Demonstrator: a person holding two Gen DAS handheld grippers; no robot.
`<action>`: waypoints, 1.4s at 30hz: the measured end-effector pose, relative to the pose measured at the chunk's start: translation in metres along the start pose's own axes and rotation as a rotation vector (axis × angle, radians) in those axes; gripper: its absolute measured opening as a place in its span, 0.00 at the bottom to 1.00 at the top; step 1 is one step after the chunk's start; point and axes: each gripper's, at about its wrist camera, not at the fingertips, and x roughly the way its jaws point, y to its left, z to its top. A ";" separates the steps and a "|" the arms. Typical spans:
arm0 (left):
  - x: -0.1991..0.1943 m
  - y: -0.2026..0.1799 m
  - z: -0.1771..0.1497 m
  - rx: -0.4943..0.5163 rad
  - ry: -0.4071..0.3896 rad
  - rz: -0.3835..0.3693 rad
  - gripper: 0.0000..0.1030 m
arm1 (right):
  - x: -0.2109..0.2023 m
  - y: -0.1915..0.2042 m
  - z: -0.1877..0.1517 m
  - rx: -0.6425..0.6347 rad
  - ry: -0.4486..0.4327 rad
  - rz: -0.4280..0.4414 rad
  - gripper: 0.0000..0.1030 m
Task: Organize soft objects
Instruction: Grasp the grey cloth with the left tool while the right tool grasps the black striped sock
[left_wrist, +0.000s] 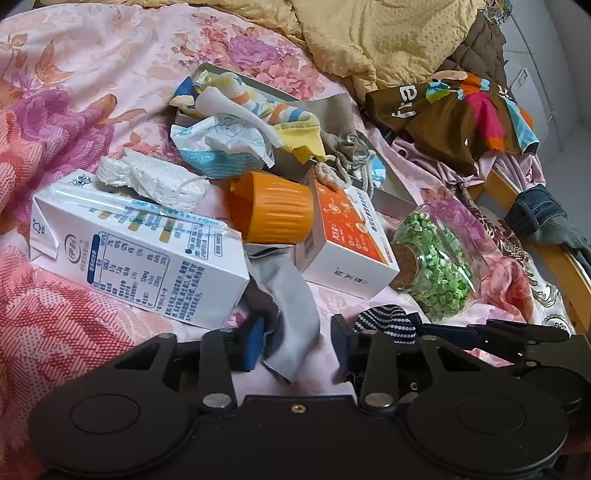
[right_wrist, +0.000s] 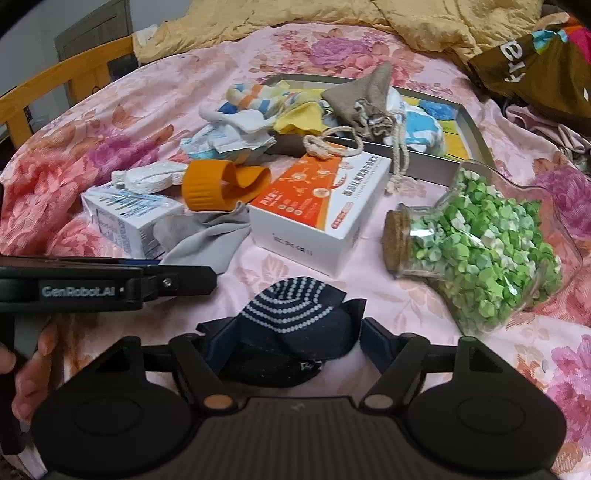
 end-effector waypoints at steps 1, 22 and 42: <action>0.000 0.000 0.000 0.000 0.002 0.006 0.29 | 0.000 0.001 0.000 -0.007 -0.001 0.002 0.70; -0.009 -0.005 -0.001 0.027 0.002 0.052 0.06 | -0.002 0.006 0.001 -0.038 -0.033 0.023 0.27; -0.042 -0.024 -0.009 0.139 -0.045 0.129 0.05 | -0.008 0.008 0.002 -0.040 -0.100 0.028 0.14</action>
